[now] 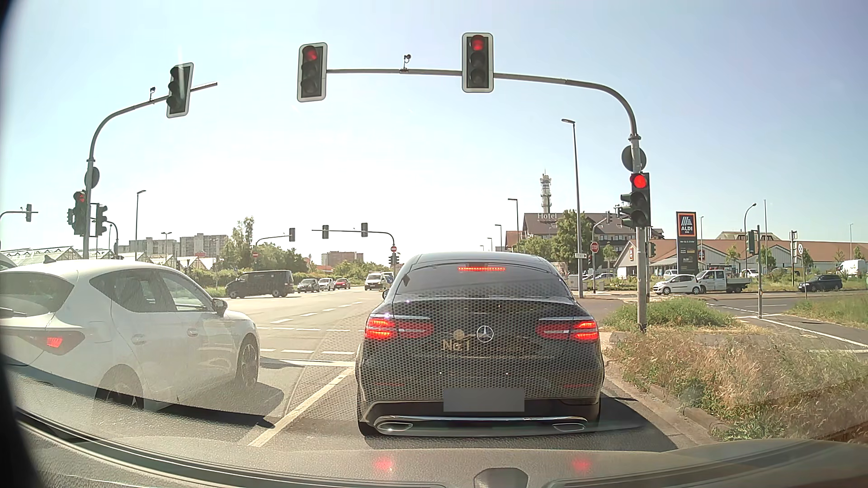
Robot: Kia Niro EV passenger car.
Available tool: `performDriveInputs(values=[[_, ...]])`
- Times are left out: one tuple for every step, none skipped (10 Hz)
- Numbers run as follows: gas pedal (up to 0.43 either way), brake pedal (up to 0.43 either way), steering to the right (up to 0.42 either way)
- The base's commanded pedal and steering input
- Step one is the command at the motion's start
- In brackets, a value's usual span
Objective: Follow the waypoints while adhering to traffic rules and regulations
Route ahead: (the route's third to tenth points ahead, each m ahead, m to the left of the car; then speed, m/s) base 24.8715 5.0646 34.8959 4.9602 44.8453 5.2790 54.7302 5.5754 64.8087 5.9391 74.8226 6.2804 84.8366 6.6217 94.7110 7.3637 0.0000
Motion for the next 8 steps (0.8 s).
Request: performDriveInputs(values=[[0.0, 0.25, 0.0], [0.0, 0.25, -0.001], [0.0, 0.25, -0.003], [0.0, 0.25, -0.003], [0.0, 0.25, -0.003], [0.0, 0.25, -0.003], [0.0, 0.25, -0.003], [0.0, 0.25, -0.003]])
